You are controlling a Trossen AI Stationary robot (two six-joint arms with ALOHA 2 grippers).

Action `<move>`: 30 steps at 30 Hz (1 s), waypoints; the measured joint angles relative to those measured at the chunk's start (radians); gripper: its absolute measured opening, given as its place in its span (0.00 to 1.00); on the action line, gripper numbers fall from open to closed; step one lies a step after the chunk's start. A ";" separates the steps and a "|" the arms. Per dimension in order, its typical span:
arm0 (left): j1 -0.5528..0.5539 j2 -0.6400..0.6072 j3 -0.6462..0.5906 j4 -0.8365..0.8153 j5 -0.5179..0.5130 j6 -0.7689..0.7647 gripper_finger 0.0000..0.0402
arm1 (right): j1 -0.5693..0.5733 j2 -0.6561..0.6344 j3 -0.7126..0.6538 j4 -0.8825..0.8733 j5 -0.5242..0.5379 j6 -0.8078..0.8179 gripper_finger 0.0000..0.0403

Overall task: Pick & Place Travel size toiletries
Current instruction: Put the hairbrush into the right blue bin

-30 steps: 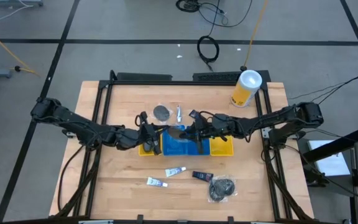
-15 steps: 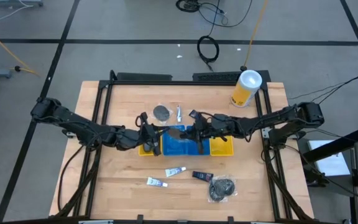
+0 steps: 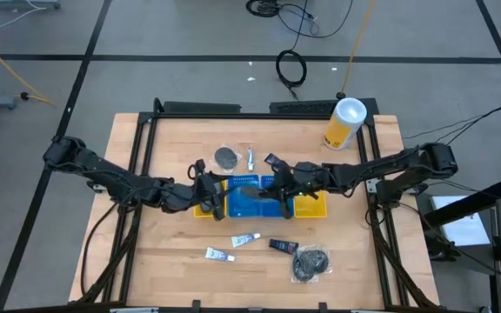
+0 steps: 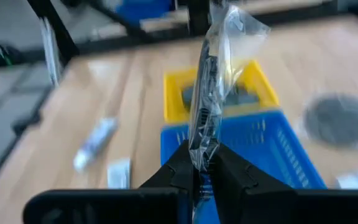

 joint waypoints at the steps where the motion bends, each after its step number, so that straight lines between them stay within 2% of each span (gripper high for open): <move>1: -0.004 0.000 0.000 0.000 0.000 0.000 0.38 | 0.002 -0.011 -0.001 -0.031 0.000 0.000 0.05; 5: -0.019 0.000 0.000 0.002 0.001 0.000 0.39 | 0.008 -0.068 0.000 -0.158 0.011 0.000 0.05; 8: -0.026 0.000 0.000 0.005 0.001 0.000 0.40 | 0.022 -0.109 0.000 -0.251 0.070 0.016 0.05; 13: -0.025 0.000 0.000 0.021 0.003 0.000 0.40 | 0.036 -0.129 -0.007 -0.326 0.111 0.091 0.05; 16: -0.025 0.000 0.000 0.023 0.003 0.000 0.40 | 0.043 -0.130 -0.039 -0.305 0.124 0.133 0.05; 22: -0.025 0.000 0.000 0.023 0.004 -0.005 0.40 | 0.046 -0.130 -0.135 -0.256 0.242 0.268 0.05; 30: -0.023 0.000 0.000 0.023 0.004 -0.025 0.40 | 0.046 -0.130 -0.250 -0.031 0.236 0.375 0.05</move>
